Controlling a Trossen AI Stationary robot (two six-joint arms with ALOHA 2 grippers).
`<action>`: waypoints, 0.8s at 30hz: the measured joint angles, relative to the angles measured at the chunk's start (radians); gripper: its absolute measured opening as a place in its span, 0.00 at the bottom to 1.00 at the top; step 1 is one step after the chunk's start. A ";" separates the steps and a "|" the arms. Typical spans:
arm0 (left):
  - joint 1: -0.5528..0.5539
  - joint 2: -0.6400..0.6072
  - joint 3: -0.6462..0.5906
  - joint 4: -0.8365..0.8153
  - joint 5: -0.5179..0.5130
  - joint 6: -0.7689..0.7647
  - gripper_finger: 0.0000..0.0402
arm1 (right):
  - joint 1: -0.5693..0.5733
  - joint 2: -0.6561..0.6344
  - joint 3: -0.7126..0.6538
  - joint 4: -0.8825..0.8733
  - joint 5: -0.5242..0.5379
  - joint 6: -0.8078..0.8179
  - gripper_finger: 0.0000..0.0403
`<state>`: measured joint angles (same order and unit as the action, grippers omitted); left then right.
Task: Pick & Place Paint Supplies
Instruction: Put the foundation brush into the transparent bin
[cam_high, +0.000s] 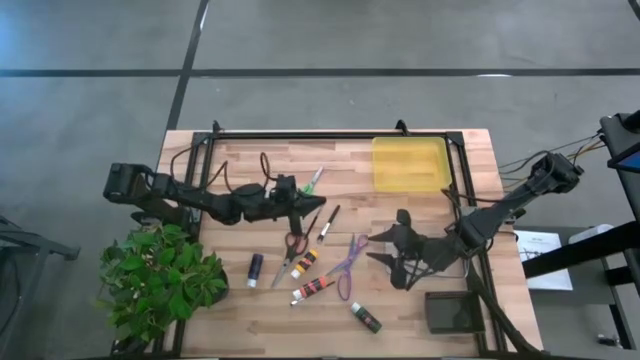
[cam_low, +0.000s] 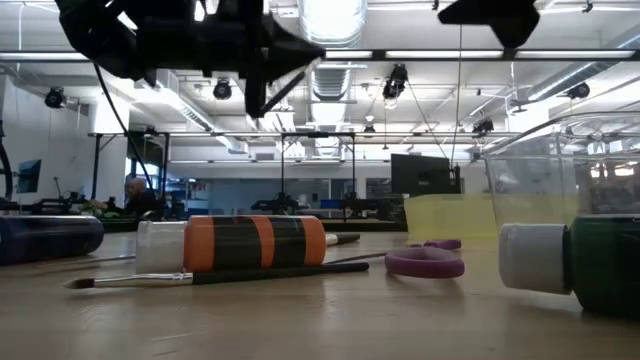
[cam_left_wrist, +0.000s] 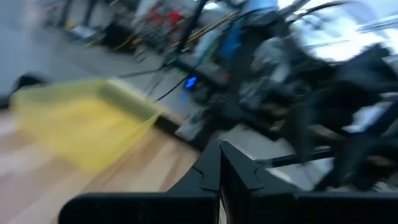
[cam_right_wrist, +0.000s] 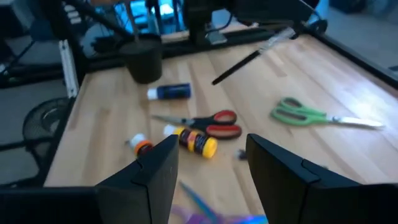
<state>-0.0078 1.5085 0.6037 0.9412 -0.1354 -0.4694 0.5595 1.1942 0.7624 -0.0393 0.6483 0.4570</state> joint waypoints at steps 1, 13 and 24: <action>0.000 0.000 0.000 0.022 0.022 0.013 0.01 | -0.010 0.000 -0.017 0.037 -0.001 -0.014 0.47; -0.031 0.000 0.056 0.032 0.070 0.077 0.01 | -0.265 0.059 -0.115 0.487 -0.354 -0.159 0.47; -0.034 0.000 0.060 0.024 0.077 0.077 0.01 | -0.445 0.307 0.074 0.504 -0.653 -0.151 0.47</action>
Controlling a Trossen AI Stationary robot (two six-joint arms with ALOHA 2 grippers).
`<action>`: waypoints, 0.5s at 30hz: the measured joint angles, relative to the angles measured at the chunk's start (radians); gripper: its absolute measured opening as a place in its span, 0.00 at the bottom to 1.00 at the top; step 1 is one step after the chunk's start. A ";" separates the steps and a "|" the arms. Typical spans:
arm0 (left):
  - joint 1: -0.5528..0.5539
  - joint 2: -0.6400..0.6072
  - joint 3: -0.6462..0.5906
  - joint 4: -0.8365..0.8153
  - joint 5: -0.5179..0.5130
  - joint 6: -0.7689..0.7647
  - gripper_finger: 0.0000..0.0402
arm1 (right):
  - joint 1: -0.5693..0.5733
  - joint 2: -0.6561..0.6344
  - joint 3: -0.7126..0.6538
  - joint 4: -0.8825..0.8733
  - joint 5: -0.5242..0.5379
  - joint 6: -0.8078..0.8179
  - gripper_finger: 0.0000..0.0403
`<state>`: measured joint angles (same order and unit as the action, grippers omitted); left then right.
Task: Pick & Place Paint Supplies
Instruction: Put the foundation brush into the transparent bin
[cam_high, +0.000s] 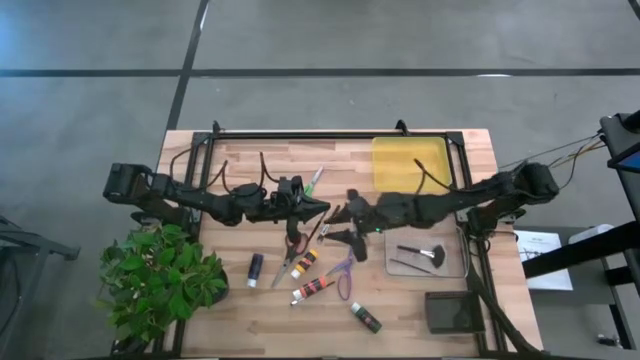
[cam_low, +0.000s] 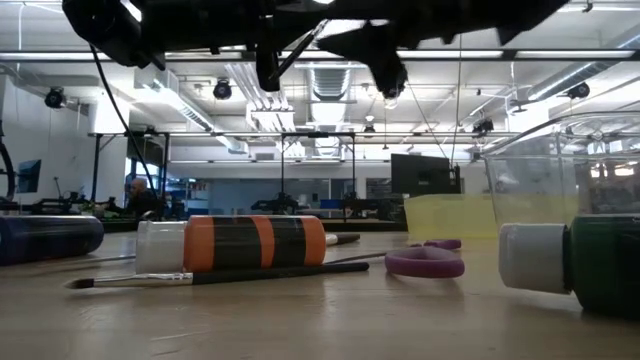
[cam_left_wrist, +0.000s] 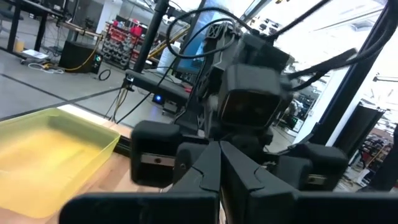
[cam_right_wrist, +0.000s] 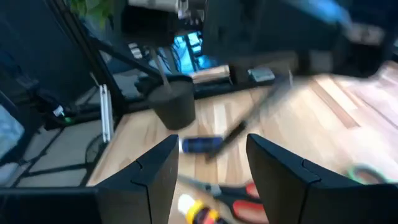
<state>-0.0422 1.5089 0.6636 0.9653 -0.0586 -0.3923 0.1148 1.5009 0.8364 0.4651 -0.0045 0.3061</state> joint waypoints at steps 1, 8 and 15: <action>0.000 0.000 0.000 0.000 0.000 0.000 0.01 | -0.009 0.012 0.011 0.000 -0.011 0.000 0.47; -0.007 0.000 0.000 0.000 0.000 0.000 0.01 | -0.044 0.071 0.070 -0.004 -0.057 -0.001 0.47; -0.010 0.000 0.004 0.003 0.000 0.003 0.01 | -0.053 0.085 0.096 -0.004 -0.057 -0.030 0.43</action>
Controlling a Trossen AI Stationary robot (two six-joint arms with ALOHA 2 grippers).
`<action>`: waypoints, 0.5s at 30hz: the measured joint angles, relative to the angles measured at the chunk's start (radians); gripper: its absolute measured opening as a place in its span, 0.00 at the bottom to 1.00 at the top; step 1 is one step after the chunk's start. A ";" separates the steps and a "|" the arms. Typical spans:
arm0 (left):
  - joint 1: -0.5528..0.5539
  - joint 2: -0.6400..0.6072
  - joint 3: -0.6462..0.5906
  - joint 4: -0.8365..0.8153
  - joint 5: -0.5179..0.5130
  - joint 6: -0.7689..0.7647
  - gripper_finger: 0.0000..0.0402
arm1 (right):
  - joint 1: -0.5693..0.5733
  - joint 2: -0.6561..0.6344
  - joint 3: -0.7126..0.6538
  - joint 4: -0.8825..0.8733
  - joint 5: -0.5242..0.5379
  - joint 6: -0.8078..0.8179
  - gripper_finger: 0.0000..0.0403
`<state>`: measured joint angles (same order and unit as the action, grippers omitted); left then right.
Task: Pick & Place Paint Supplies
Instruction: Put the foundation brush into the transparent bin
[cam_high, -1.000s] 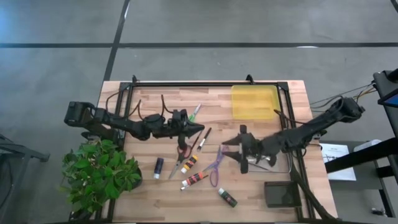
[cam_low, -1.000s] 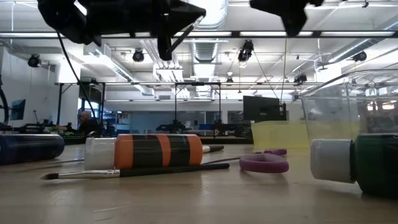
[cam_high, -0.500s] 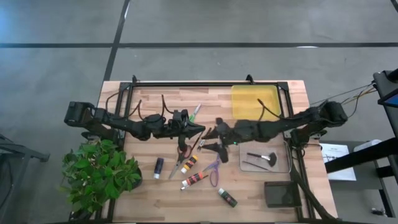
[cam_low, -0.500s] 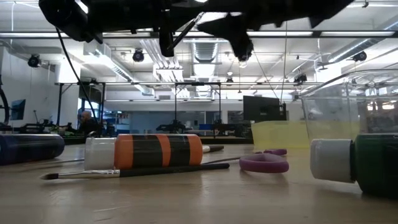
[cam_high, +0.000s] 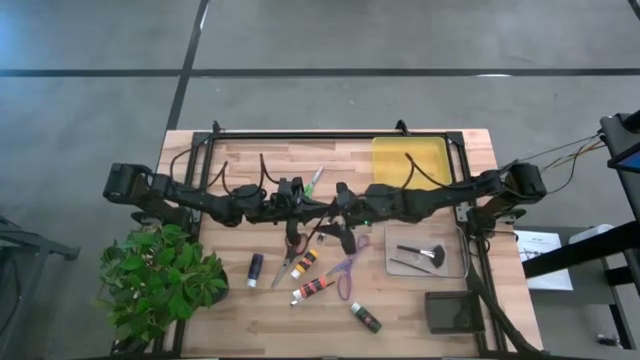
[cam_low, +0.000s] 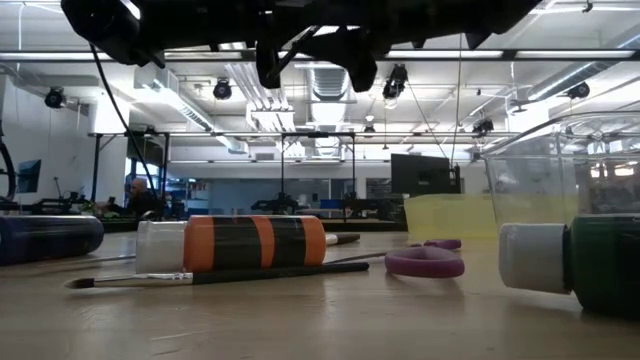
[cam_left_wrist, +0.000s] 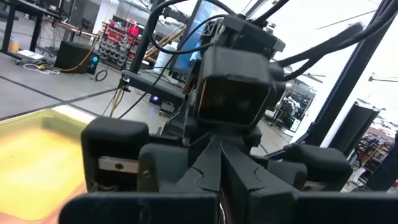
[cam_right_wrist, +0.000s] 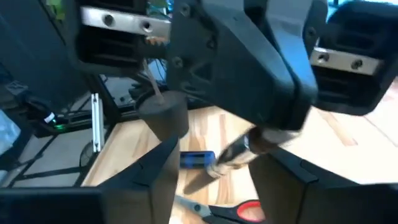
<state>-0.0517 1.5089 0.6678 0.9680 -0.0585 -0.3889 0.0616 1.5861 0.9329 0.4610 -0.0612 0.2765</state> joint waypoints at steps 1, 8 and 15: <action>0.000 0.000 0.000 0.000 0.000 0.000 0.01 | 0.000 -0.002 0.000 -0.001 0.000 -0.003 0.39; 0.000 0.000 0.001 0.001 0.007 0.000 0.01 | 0.002 -0.007 -0.003 -0.018 0.013 -0.038 0.05; 0.000 0.000 0.000 -0.004 0.008 0.000 0.01 | 0.002 -0.007 -0.003 -0.036 0.013 -0.039 0.05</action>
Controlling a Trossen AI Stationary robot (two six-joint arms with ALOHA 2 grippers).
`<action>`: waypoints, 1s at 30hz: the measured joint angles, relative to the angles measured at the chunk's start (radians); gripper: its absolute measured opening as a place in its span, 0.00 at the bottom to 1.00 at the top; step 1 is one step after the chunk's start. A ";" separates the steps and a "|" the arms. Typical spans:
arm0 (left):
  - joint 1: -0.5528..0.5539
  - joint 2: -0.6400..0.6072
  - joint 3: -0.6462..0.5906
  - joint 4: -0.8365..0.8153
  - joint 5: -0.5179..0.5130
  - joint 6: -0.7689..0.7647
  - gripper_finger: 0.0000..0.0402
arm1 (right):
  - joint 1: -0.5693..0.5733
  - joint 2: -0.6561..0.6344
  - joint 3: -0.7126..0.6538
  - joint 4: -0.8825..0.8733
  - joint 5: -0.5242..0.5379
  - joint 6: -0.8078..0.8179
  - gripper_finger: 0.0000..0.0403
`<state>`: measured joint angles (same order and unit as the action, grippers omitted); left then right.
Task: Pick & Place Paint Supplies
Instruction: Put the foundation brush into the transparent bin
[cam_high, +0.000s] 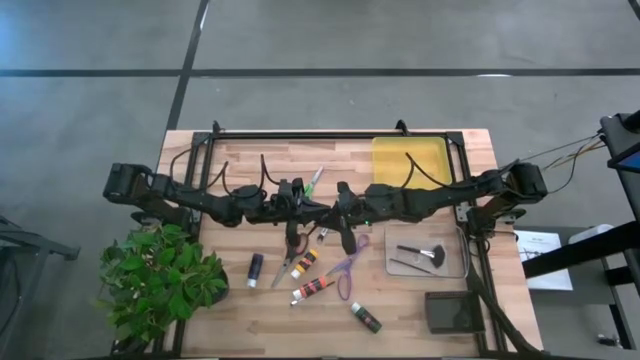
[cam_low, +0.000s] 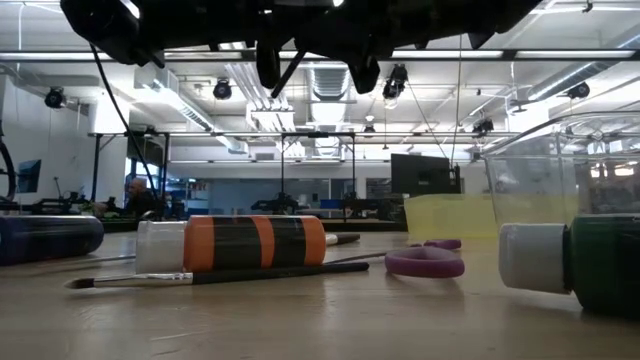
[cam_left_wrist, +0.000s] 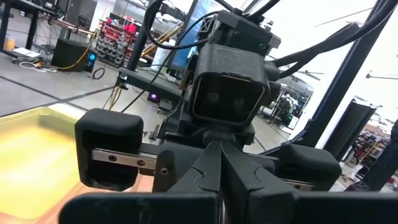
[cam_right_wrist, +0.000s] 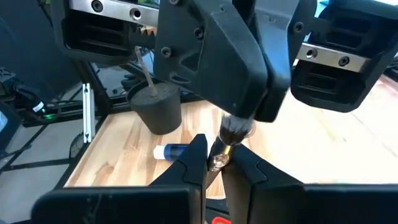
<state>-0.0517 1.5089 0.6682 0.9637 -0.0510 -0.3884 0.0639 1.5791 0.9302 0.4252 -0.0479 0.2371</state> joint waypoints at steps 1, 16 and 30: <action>0.000 0.000 0.001 -0.004 0.003 0.008 0.02 | 0.000 0.000 0.000 0.000 0.000 -0.001 0.05; 0.008 -0.036 0.009 -0.016 0.022 0.194 0.66 | 0.002 -0.026 -0.001 -0.114 0.003 0.005 0.05; 0.017 -0.244 0.006 -0.389 0.019 0.320 0.76 | 0.236 -0.391 -0.001 -0.896 0.242 0.217 0.05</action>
<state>-0.0347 1.2651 0.6739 0.5751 -0.0325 -0.0687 0.2999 1.1882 0.9287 -0.4710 0.1937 0.4539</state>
